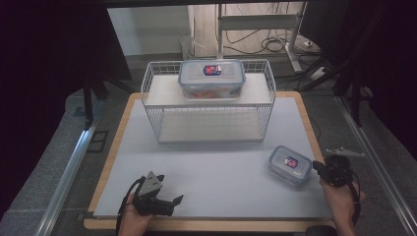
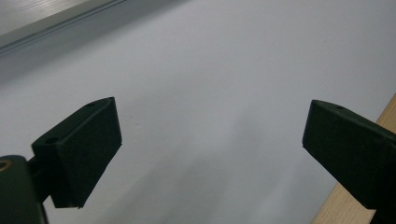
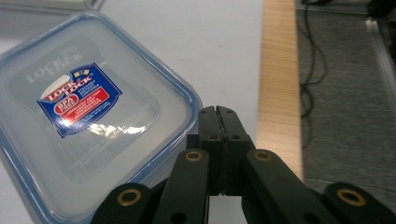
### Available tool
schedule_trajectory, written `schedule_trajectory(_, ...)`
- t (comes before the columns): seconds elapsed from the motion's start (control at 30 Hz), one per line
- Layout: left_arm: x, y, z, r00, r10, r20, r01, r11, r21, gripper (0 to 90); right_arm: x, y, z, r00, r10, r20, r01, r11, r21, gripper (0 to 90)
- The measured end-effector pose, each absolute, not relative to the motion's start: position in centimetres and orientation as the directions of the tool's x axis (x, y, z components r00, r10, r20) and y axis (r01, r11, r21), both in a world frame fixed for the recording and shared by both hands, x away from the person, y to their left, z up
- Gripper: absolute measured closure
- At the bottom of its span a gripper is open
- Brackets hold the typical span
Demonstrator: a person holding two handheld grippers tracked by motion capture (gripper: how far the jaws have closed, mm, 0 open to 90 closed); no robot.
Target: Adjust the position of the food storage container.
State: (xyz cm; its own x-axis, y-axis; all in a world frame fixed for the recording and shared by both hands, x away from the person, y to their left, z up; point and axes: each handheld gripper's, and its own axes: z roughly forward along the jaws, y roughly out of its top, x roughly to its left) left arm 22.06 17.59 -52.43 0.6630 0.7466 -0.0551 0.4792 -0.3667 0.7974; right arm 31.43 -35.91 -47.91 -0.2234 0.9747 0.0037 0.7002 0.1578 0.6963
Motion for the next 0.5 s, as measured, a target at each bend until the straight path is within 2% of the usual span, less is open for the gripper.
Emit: schedule_trajectory(0.5,22.4,17.1,-52.6,0.667,0.742,-0.065,0.485,-0.366,0.794,4.6,34.5,-31.0,-48.6,-0.372,0.927,0.044,0.676,0.238,0.698,89.8)
